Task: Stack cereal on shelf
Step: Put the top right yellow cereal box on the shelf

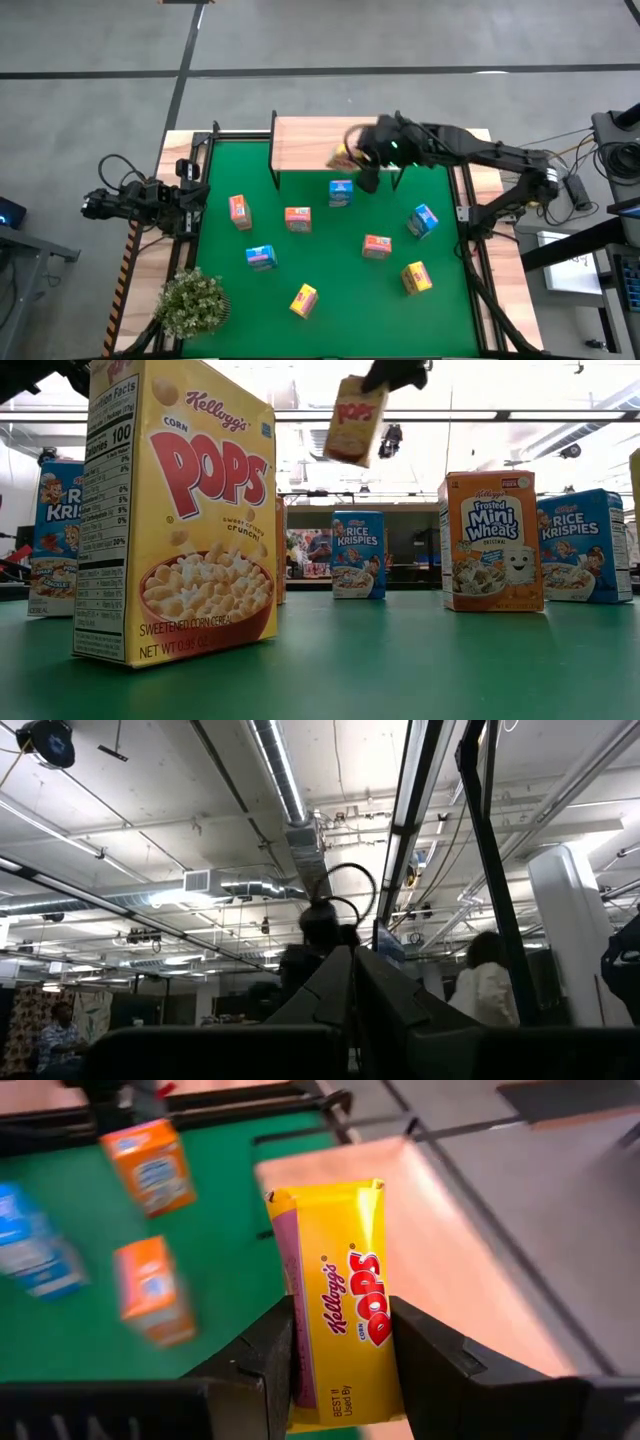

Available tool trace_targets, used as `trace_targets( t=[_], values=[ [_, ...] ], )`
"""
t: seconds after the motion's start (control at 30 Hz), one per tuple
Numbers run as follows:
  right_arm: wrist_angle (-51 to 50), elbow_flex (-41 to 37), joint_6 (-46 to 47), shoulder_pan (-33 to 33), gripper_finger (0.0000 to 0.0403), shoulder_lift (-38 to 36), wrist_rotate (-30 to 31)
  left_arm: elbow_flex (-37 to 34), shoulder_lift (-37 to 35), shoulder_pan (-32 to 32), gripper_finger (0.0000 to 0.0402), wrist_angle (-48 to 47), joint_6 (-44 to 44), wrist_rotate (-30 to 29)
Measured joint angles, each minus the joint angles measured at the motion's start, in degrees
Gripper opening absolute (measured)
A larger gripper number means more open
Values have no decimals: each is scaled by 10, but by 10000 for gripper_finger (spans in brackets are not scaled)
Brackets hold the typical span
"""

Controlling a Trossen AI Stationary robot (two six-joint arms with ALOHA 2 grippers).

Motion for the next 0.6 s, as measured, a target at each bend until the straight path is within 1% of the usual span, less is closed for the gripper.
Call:
trace_targets(
  t=[0.17, 0.2, 0.37, 0.43, 0.6],
  values=[
    [3, 89, -57, -44, 132, 85, -1, 0, 0, 0, 0, 0, -5, 0],
    [2, 107, -64, -52, 132, 102, -9, 0, 0, 0, 0, 0, -7, 0],
    [-1, 195, -81, -90, 132, 181, -124, 0, 0, 0, 0, -2, -9, 0],
    [-1, 228, -84, -101, 132, 208, -160, 0, 0, 0, 0, -5, -9, 0],
    [-3, 289, -89, -124, 142, 269, -178, 0, 0, 0, 0, -6, -9, 0]
  ],
)
